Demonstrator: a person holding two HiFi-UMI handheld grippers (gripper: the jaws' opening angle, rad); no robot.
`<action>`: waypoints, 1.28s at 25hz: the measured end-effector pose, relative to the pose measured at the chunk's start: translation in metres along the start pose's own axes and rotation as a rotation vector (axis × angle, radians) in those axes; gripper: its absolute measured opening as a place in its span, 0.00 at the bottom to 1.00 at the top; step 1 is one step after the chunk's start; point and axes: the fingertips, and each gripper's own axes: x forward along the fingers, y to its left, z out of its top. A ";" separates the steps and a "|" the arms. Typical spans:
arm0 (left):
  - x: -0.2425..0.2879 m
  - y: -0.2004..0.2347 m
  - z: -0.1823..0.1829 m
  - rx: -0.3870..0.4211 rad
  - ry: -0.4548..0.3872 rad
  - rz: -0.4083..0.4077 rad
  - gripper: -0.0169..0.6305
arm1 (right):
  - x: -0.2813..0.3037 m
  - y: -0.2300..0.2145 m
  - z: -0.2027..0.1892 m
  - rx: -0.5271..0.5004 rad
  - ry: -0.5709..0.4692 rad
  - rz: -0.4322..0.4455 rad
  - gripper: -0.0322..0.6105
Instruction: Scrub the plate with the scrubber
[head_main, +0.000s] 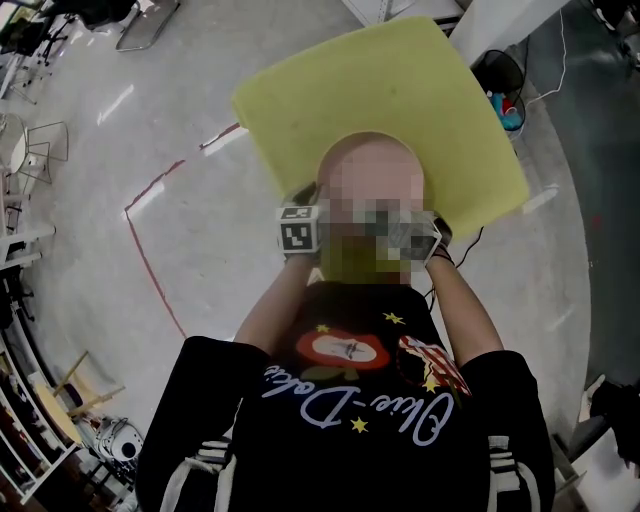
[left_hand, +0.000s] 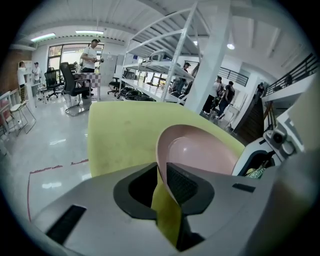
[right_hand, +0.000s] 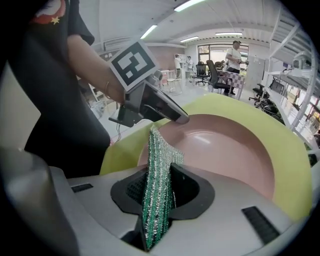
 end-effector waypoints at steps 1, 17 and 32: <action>0.000 0.000 0.000 0.002 0.000 -0.001 0.09 | 0.001 0.003 0.001 -0.004 0.003 0.012 0.16; -0.042 -0.017 0.048 0.185 -0.184 -0.068 0.10 | -0.070 -0.044 0.027 0.247 -0.340 -0.379 0.15; -0.093 -0.078 0.089 0.307 -0.324 -0.201 0.04 | -0.147 -0.054 0.064 0.429 -0.695 -0.553 0.15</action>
